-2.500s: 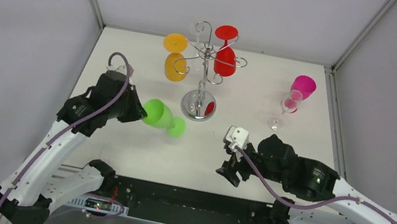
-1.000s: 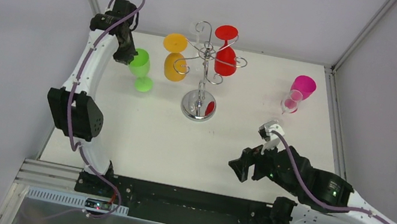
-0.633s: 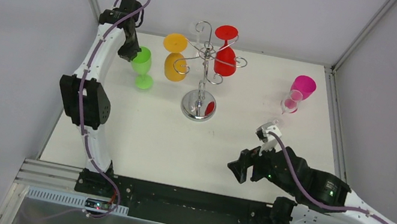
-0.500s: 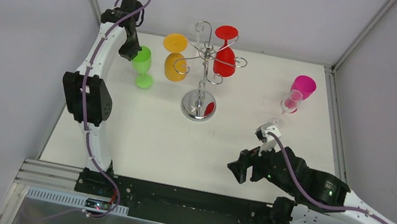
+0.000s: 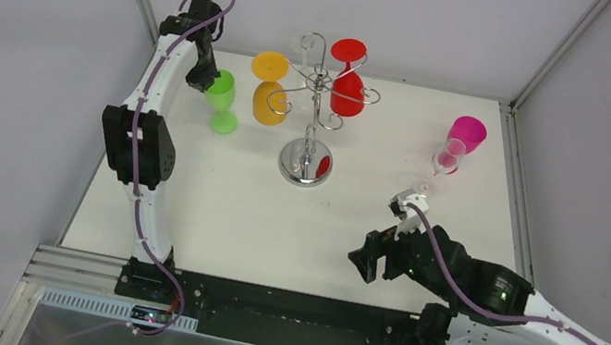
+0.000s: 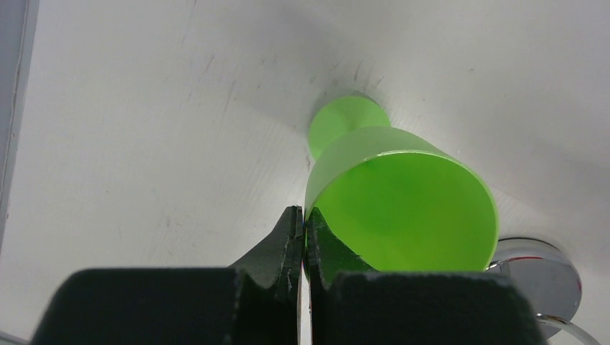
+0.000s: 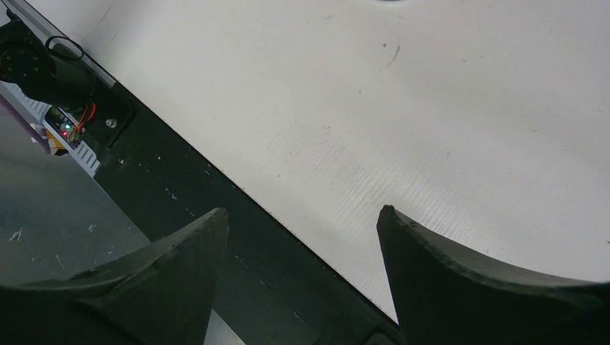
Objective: Take the wine glass off the wine glass rack
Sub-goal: Place the wine glass at the center of the board.
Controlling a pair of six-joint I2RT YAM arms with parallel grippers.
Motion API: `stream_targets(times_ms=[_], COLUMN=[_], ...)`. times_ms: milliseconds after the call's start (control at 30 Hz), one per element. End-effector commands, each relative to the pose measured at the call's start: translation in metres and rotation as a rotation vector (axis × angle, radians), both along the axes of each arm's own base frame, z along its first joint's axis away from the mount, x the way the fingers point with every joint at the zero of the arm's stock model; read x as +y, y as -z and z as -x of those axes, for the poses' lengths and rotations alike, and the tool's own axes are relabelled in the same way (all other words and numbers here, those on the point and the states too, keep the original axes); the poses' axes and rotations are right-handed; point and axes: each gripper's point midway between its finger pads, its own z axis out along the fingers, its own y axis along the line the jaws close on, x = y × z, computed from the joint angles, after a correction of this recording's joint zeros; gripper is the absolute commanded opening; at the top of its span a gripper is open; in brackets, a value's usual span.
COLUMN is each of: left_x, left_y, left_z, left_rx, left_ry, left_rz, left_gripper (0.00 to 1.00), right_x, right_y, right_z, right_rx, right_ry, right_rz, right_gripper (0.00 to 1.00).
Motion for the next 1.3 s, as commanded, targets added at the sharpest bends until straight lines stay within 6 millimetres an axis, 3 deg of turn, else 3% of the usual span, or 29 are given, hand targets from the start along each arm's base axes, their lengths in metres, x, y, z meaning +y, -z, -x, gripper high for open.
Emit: stream_targets(times_ms=[0, 767, 967, 1267], left_x=[0.002, 0.001, 0.003, 0.002], left_y=[-0.007, 0.012, 0.011, -0.001], left_z=[-0.009, -0.001, 0.000, -0.001], left_rx=[-0.033, -0.015, -0.014, -0.043], left_ry=[0.003, 0.013, 0.019, 0.035], left_rz=[0.007, 0.010, -0.001, -0.002], left_gripper=[0.00, 0.00, 0.20, 0.26], right_x=[0.005, 0.005, 0.006, 0.008], right_y=[-0.004, -0.004, -0.003, -0.002], right_z=[-0.003, -0.002, -0.002, -0.003], right_rx=[-0.018, -0.017, -0.015, -0.013], right_ry=[-0.002, -0.011, -0.013, -0.014], right_rz=[-0.014, -0.012, -0.012, -0.008], right_gripper=[0.79, 0.80, 0.80, 0.80])
